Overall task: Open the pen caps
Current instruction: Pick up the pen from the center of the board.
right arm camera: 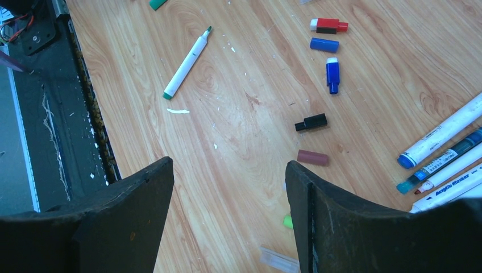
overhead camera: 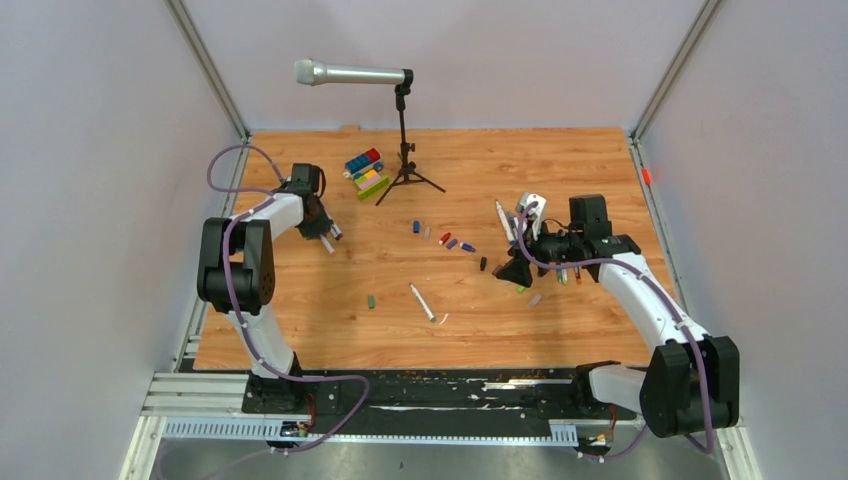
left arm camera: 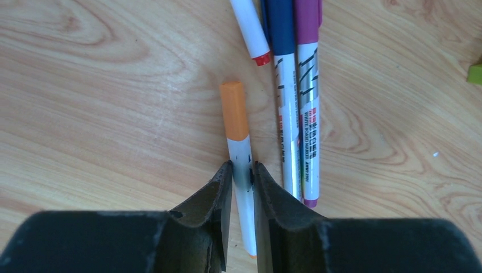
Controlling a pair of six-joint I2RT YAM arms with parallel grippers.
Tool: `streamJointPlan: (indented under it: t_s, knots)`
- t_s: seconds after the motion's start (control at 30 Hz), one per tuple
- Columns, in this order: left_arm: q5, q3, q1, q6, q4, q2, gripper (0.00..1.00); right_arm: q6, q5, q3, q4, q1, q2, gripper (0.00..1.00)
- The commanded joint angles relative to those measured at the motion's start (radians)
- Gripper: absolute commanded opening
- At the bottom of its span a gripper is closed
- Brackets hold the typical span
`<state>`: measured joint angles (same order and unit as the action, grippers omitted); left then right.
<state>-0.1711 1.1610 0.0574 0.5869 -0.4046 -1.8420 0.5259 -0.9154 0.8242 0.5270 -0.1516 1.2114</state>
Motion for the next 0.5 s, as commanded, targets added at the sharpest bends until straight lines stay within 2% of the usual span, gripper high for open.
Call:
streamJointPlan:
  t_s: [0.0, 0.1, 0.23, 0.33, 0.47]
  knots:
    - [-0.049, 0.008, -0.008, -0.035, -0.114, -0.023, 0.25, 0.022, -0.039, 0.034, -0.004, 0.009, -0.010, 0.72]
    - [-0.056, -0.005, -0.008, -0.045, -0.117, -0.020, 0.18, 0.019, -0.043, 0.034, -0.003, 0.010, -0.014, 0.72]
    - [-0.054, -0.034, -0.009, -0.048, -0.098, 0.011, 0.02, 0.019, -0.050, 0.033, -0.002, 0.015, -0.018, 0.72]
    - [-0.039, -0.067, -0.009, -0.050, -0.076, 0.091, 0.00, 0.023, -0.066, 0.030, 0.000, 0.022, -0.023, 0.72]
    - [0.015, -0.164, -0.010, -0.067, -0.011, 0.275, 0.00, 0.037, -0.121, 0.027, 0.011, 0.023, -0.033, 0.72]
